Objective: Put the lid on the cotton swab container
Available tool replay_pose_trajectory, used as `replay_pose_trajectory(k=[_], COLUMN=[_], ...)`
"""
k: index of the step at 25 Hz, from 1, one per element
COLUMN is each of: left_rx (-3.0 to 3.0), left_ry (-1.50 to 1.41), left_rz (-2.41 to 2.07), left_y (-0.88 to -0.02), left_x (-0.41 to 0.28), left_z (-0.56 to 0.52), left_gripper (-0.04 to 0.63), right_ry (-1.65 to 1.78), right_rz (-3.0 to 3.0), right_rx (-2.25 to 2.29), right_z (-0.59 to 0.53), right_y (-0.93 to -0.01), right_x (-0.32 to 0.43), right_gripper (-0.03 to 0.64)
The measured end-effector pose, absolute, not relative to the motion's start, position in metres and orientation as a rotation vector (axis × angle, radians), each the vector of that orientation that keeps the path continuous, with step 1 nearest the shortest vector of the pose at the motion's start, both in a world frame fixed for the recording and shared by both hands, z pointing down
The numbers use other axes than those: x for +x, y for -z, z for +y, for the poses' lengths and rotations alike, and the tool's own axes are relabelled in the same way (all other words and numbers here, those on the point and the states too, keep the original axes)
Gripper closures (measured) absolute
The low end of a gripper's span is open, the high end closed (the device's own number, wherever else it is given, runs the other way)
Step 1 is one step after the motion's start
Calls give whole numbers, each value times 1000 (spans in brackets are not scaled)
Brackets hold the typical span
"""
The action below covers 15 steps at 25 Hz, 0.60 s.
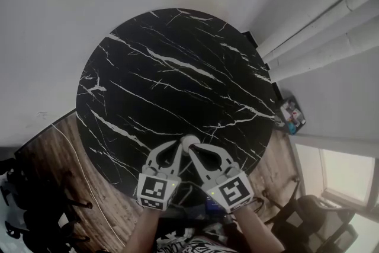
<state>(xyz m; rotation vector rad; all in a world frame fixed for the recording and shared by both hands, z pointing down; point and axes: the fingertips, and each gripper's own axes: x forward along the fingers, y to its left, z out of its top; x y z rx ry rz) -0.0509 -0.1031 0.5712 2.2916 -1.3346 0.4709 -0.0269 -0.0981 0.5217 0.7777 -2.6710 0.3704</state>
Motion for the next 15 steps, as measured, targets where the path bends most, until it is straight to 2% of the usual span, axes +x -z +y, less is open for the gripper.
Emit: replay_pose_trajectory(k=[15], left_rx=[2262], left_ry=[-456], left_rz=[-1344], left_y=[-576], left_x=[-52], left_z=[-103], left_gripper=[581], right_ry=[-413], right_rz=[-2654], right_rx=[770], right_z=[-97], right_y=[-534], right_x=[-27], right_gripper=[598])
